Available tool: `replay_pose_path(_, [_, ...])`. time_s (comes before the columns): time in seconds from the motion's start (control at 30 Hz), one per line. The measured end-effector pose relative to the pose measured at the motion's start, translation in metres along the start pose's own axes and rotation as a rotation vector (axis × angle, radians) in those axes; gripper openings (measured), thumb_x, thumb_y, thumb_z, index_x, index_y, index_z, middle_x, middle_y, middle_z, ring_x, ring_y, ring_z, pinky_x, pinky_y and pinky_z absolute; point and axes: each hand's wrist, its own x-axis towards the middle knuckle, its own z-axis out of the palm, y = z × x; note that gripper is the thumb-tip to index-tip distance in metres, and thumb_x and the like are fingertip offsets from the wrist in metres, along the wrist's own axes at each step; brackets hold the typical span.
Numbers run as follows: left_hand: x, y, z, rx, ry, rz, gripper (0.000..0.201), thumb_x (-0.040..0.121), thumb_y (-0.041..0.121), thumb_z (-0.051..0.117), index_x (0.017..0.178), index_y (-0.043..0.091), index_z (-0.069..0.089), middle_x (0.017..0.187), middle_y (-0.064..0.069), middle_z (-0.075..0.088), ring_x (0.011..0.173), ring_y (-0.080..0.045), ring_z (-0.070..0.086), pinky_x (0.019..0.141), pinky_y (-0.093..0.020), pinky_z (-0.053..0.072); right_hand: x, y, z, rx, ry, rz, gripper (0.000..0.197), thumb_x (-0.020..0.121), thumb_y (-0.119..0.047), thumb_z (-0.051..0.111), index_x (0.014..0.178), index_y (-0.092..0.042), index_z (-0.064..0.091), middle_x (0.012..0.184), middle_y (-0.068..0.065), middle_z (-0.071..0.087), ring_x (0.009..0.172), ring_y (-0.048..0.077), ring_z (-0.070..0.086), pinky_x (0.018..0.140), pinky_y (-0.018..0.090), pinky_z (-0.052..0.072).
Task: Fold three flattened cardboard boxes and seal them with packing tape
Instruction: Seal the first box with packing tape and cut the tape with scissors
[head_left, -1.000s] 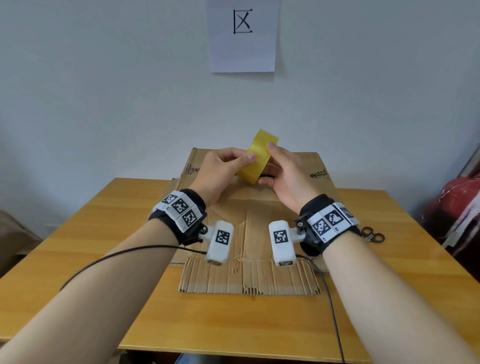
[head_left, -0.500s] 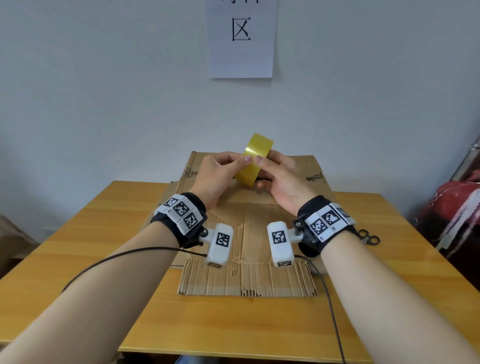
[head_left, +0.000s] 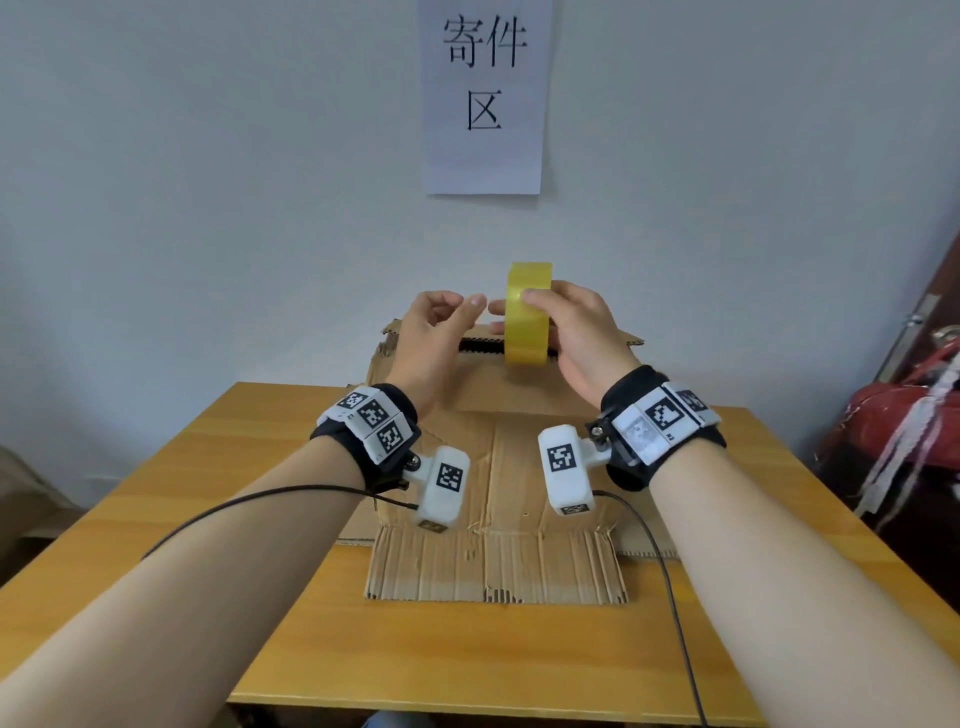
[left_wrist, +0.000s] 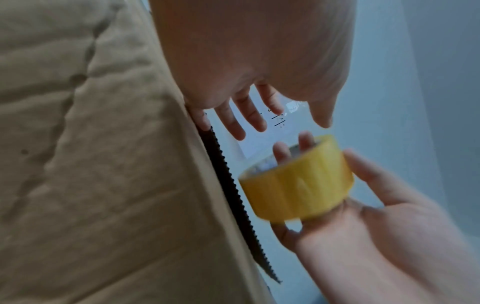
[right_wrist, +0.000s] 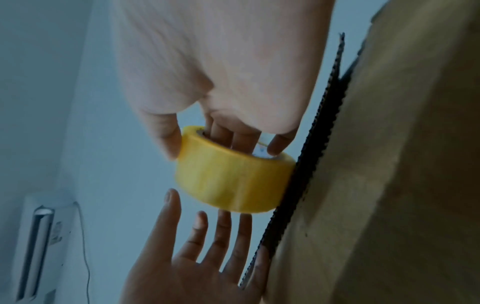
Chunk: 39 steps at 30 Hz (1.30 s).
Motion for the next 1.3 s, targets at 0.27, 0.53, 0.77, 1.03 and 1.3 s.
replay_pose_path(0.27, [0.0, 0.064, 0.007, 0.109, -0.044, 0.138, 0.008, 0.087, 0.02, 0.076, 0.083, 0.019, 0.069, 0.088, 0.01, 0.072, 0.087, -0.005, 0.069, 0.079, -0.03, 0.058, -0.016, -0.026, 0.0, -0.203, -0.012, -0.042, 0.03, 0.095, -0.007, 0.063, 0.125, -0.009, 0.055, 0.101, 0.011, 0.077, 0.089, 0.034, 0.075, 0.083, 0.046, 0.058])
replay_pose_path(0.53, [-0.02, 0.085, 0.01, 0.322, -0.246, 0.257, 0.01, 0.084, 0.022, 0.08, 0.076, 0.018, 0.075, 0.086, 0.002, 0.077, 0.083, -0.014, 0.071, 0.077, -0.032, 0.057, -0.035, -0.042, -0.004, -0.283, -0.036, -0.053, 0.029, 0.096, -0.01, 0.065, 0.125, -0.01, 0.061, 0.1, 0.008, 0.078, 0.085, 0.028, 0.076, 0.072, 0.033, 0.058])
replay_pose_path(0.77, [-0.039, 0.093, 0.008, 0.45, -0.336, 0.13, 0.054, 0.105, 0.043, 0.043, 0.073, 0.017, 0.077, 0.085, 0.004, 0.077, 0.094, -0.014, 0.069, 0.078, -0.034, 0.056, -0.05, -0.047, -0.007, -0.333, -0.002, -0.043, 0.022, 0.094, -0.012, 0.066, 0.116, -0.009, 0.064, 0.098, 0.004, 0.078, 0.083, 0.027, 0.076, 0.081, 0.039, 0.059])
replay_pose_path(1.03, [-0.044, 0.096, 0.01, 0.501, -0.461, 0.045, 0.022, 0.085, 0.02, 0.076, 0.105, 0.026, 0.071, 0.083, 0.0, 0.052, 0.081, -0.009, 0.055, 0.065, -0.025, 0.046, -0.063, -0.053, -0.014, -0.374, 0.005, -0.035, 0.025, 0.095, -0.011, 0.065, 0.119, -0.011, 0.062, 0.096, 0.004, 0.078, 0.084, 0.026, 0.076, 0.082, 0.038, 0.057])
replay_pose_path(1.3, [-0.039, 0.096, 0.033, 0.614, -0.331, 0.32, 0.028, 0.098, 0.029, 0.061, 0.125, 0.029, 0.069, 0.122, 0.008, 0.06, 0.1, -0.01, 0.064, 0.075, -0.024, 0.049, -0.07, -0.057, -0.012, -0.476, -0.068, -0.006, 0.028, 0.089, -0.01, 0.07, 0.115, -0.013, 0.063, 0.098, 0.008, 0.077, 0.086, 0.032, 0.075, 0.09, 0.047, 0.057])
